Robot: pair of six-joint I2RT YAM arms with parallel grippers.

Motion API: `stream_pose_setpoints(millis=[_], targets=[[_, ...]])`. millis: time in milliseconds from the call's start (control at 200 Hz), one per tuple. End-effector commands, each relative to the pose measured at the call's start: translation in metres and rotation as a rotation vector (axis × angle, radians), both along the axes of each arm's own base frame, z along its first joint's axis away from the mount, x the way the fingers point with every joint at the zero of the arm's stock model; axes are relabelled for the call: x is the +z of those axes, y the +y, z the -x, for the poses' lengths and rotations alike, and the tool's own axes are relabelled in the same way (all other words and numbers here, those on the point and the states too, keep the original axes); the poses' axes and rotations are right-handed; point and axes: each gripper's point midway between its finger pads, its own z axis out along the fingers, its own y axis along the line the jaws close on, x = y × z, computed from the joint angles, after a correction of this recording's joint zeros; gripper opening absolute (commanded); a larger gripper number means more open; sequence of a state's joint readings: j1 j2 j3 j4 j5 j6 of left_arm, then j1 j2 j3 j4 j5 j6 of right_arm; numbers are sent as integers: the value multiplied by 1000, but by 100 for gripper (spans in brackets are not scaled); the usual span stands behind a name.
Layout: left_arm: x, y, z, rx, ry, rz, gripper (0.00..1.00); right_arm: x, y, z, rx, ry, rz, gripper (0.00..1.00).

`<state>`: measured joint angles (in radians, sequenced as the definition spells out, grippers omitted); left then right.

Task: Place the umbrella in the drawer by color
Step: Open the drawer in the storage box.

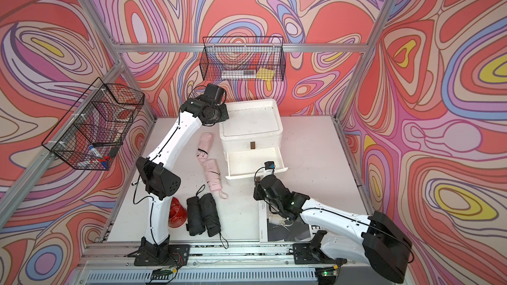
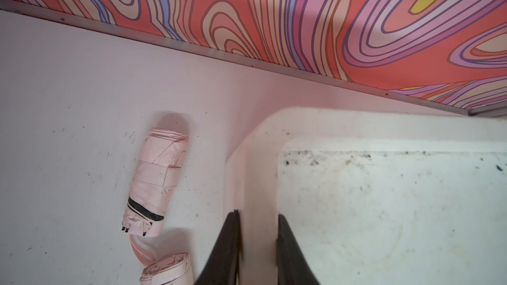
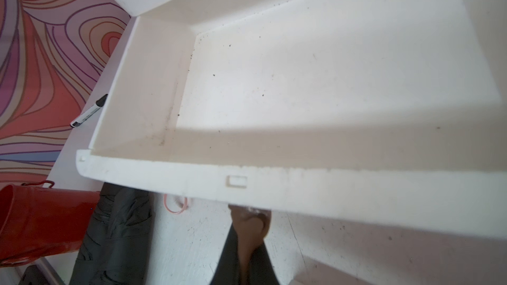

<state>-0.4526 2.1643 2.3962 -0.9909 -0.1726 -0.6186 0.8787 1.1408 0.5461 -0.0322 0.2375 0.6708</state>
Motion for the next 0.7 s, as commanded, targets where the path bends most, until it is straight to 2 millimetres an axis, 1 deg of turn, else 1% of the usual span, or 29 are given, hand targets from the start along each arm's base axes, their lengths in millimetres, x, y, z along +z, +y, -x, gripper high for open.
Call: stream_pose_setpoints(millis=[0, 30, 95, 170, 250, 335, 401, 461, 541, 616, 696], targets=[[-79, -70, 27, -162, 252, 143, 0, -1, -14, 0, -45, 9, 81, 29], [-79, -72, 28, -165, 247, 130, 0, 0, -17, 0, -50, 11, 97, 35], [-79, -73, 30, -165, 238, 107, 0, 5, -18, 3, -26, 13, 122, 44], [-77, -75, 32, -169, 234, 99, 0, 19, -20, 9, 18, 3, 145, 53], [-77, -77, 32, -174, 231, 100, 0, 46, -21, 16, 72, -34, 147, 58], [-78, -82, 31, -188, 222, 109, 0, 83, -27, 22, 107, -90, 139, 61], [-77, -87, 30, -196, 214, 124, 0, 110, -34, 24, 111, -150, 132, 65], [-75, -92, 28, -196, 198, 135, 0, 135, -40, 23, 100, -225, 124, 70], [-74, -96, 23, -182, 179, 149, 0, 154, -50, 14, 43, -319, 141, 77], [-77, -101, 22, -166, 179, 166, 0, 165, -55, 5, -6, -379, 157, 80], [-79, -106, 22, -160, 180, 179, 0, 167, -48, -2, -7, -420, 150, 81]])
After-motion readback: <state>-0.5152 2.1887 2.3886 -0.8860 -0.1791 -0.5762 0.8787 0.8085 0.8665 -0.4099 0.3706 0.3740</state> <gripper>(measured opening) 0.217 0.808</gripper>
